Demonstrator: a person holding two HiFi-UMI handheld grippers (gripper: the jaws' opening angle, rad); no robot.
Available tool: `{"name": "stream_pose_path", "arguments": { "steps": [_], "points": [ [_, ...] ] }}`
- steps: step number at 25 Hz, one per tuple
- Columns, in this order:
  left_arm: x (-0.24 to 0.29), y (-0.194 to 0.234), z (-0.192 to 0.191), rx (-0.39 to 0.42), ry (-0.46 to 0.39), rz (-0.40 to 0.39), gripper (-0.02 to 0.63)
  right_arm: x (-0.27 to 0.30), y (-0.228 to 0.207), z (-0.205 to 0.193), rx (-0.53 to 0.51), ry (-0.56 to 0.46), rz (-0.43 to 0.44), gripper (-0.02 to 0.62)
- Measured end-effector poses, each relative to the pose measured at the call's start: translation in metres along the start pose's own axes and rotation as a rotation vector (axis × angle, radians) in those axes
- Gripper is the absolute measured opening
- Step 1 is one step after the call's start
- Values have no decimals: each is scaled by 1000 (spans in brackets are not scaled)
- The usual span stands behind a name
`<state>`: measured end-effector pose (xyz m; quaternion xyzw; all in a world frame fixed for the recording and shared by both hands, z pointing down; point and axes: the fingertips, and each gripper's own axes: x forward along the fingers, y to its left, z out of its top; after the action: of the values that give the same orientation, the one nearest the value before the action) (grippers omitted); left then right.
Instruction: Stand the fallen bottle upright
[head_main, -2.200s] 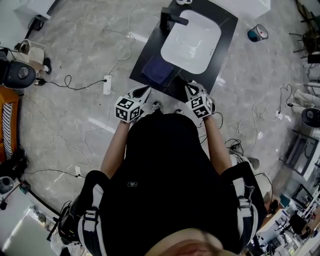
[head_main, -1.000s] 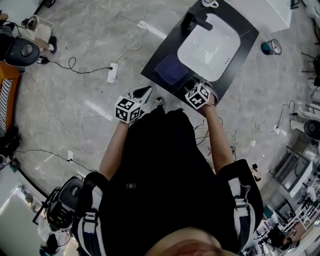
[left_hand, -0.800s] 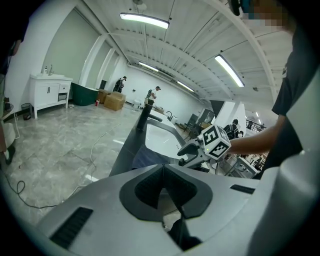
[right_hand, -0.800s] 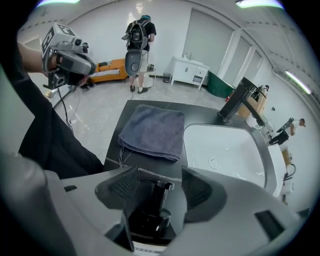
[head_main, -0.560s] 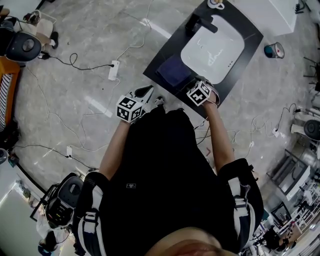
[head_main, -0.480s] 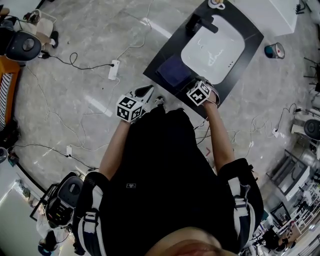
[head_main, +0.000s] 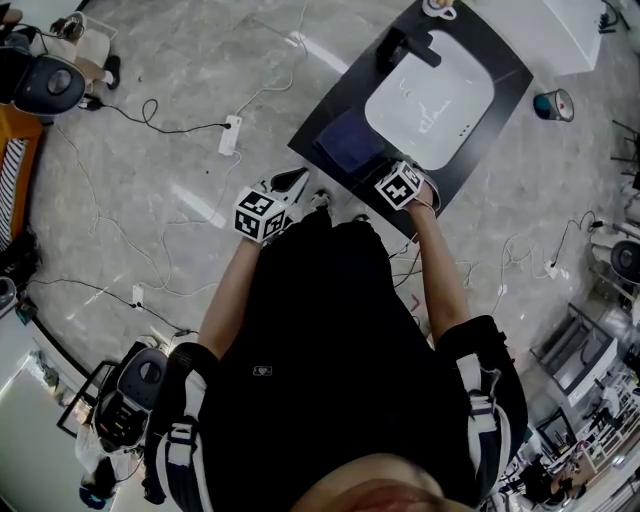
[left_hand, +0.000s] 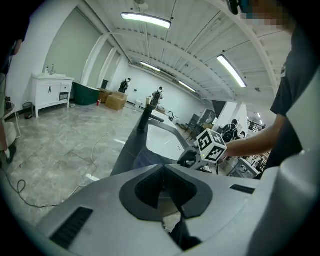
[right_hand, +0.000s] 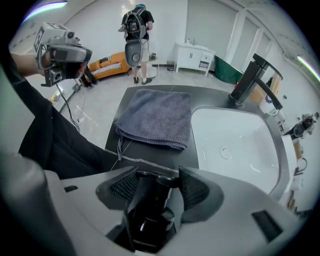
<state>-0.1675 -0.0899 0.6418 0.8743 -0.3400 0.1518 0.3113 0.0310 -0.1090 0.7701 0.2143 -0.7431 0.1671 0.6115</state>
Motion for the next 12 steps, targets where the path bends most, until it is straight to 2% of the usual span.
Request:
{"name": "stream_pose_path", "arguments": {
  "steps": [12],
  "points": [
    [8, -25, 5, 23, -5, -21, 15, -39, 3, 4, -12, -178, -49, 302]
  ]
}}
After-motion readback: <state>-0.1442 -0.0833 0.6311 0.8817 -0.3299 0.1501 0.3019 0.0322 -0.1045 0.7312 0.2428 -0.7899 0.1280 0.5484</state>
